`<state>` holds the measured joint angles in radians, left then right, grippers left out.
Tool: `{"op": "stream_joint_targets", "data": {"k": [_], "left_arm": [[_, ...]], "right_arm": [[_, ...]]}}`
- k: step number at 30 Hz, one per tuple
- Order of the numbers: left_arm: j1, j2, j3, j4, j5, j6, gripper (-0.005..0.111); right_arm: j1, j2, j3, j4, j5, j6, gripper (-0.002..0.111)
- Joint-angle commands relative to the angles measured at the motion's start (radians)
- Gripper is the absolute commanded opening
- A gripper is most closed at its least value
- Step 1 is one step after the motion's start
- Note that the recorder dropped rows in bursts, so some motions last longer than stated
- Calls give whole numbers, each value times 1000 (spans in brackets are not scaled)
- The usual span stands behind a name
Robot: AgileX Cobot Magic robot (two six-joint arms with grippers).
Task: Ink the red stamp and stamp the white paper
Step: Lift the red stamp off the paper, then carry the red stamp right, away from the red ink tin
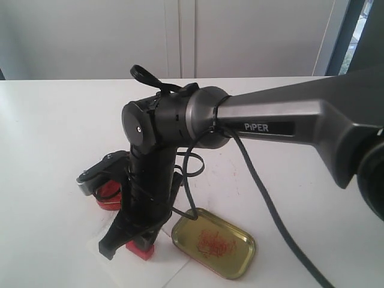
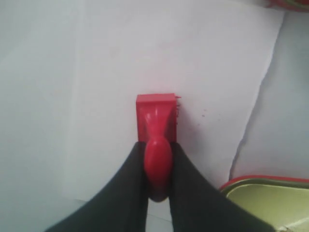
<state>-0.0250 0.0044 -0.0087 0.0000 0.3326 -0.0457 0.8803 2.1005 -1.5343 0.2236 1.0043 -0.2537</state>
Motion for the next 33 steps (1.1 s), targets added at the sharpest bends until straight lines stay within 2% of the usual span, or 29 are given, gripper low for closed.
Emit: {"op": "stream_joint_targets", "data": {"k": [1,33], "left_arm": [[2,-4,9,0,4,-3,0],[2,-4,9,0,4,-3,0]], "right_arm": [[-5,-5,2,-18,-10,-2,0],[-5,-115,-16,-62,19,51,0]]}}
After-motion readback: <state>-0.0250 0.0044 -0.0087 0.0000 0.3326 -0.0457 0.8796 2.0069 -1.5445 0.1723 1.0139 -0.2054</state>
